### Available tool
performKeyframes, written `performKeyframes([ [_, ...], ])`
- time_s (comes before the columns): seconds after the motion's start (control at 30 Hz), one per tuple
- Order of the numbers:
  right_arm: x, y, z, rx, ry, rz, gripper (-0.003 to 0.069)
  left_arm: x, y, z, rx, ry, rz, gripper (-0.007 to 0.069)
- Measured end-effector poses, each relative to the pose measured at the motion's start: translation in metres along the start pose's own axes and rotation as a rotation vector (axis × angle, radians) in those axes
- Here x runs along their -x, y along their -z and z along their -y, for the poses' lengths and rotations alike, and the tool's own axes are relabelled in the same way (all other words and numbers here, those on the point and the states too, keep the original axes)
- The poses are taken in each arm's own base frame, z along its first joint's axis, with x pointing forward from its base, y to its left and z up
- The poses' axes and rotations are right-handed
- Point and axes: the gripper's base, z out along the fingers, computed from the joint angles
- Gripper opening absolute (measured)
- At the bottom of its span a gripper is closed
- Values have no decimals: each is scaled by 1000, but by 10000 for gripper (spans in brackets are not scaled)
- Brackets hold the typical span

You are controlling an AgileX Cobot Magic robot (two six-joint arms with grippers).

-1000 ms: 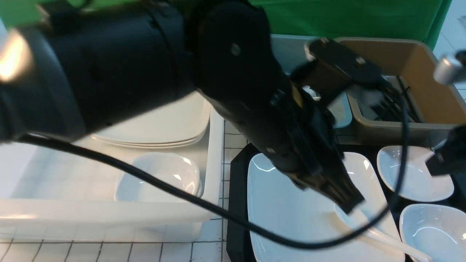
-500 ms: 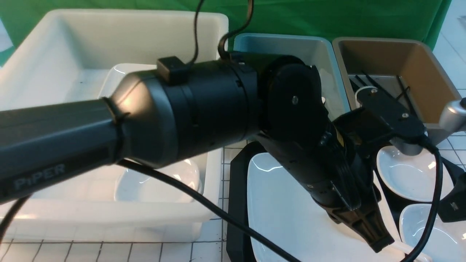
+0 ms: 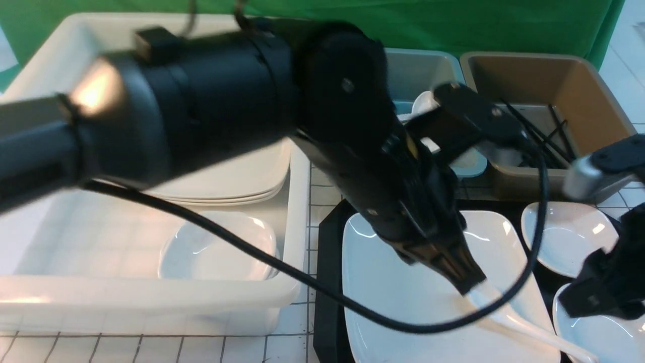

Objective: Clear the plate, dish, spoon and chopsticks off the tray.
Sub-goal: Use the right arm to grab a soup spoon from the plate, then use the right arm to put the soup spoon into the small storage box in the middle

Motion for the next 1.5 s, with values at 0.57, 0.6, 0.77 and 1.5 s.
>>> performKeyframes([
  [0.57,23,-115,-1,-81,169,-278,374,-20,4,0,-18,19,-90,3],
  [0.6,23,-116,-1,-80,169,-279,367,-21,3,0,-18,21,-91,3],
  [0.77,25,-114,-1,-80,173,-282,114,-19,3,-2,-8,33,-75,3],
  [1.5,226,3,17,-207,87,604,75,2,65,-72,397,266,426,4],
])
